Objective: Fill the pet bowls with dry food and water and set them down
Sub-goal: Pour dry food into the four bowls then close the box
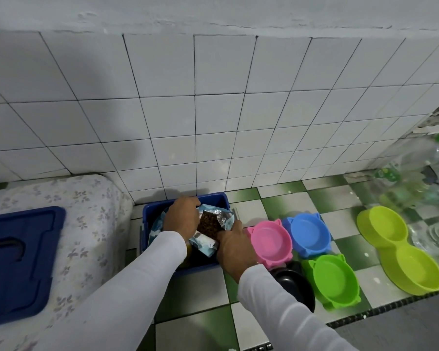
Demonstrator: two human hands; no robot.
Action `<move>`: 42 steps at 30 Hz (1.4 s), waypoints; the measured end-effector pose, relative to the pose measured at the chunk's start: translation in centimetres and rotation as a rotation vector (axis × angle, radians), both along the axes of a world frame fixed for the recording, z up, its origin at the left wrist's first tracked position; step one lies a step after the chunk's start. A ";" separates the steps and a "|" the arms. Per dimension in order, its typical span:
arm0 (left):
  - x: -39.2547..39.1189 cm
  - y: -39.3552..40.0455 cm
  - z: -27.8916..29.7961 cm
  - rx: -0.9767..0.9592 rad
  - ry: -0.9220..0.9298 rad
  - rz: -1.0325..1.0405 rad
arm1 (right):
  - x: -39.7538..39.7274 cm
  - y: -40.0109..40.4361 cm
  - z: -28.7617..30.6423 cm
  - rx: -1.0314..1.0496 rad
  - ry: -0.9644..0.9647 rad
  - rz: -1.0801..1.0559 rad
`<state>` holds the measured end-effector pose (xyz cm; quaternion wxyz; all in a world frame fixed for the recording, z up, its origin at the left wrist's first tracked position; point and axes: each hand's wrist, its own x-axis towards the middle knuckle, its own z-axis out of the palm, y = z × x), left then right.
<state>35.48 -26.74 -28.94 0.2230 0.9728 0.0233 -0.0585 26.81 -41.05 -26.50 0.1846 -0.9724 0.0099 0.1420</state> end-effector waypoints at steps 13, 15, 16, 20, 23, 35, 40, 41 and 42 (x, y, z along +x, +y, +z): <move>0.6 -0.2 1.3 -0.057 -0.083 0.047 | -0.4 -0.7 0.0 0.059 -0.014 0.042; 0.7 -0.1 1.3 -0.069 -0.079 -0.004 | -0.4 -0.7 0.0 0.039 -0.034 0.050; 0.8 -0.1 1.3 -0.072 -0.072 -0.007 | -0.4 -0.6 -0.1 0.045 -0.043 0.053; 0.7 -0.1 1.4 -0.107 -0.066 0.027 | 0.0 -0.5 -0.2 0.031 -0.032 0.122; 1.0 0.5 1.4 -0.170 -0.087 0.066 | 0.0 -0.6 -0.2 -0.007 -0.007 0.232; 1.3 0.9 1.8 -0.233 -0.086 0.139 | -0.5 -0.2 -0.8 0.020 -0.085 0.069; 1.1 0.6 2.6 -0.256 -0.093 0.180 | -0.5 0.1 -0.9 0.174 -0.059 -0.069; 1.0 0.5 2.7 -0.258 -0.092 0.186 | -0.4 0.2 -0.8 0.205 -0.049 -0.115; 1.0 0.4 2.7 -0.260 -0.094 0.195 | -0.4 0.2 -0.7 0.252 -0.049 -0.172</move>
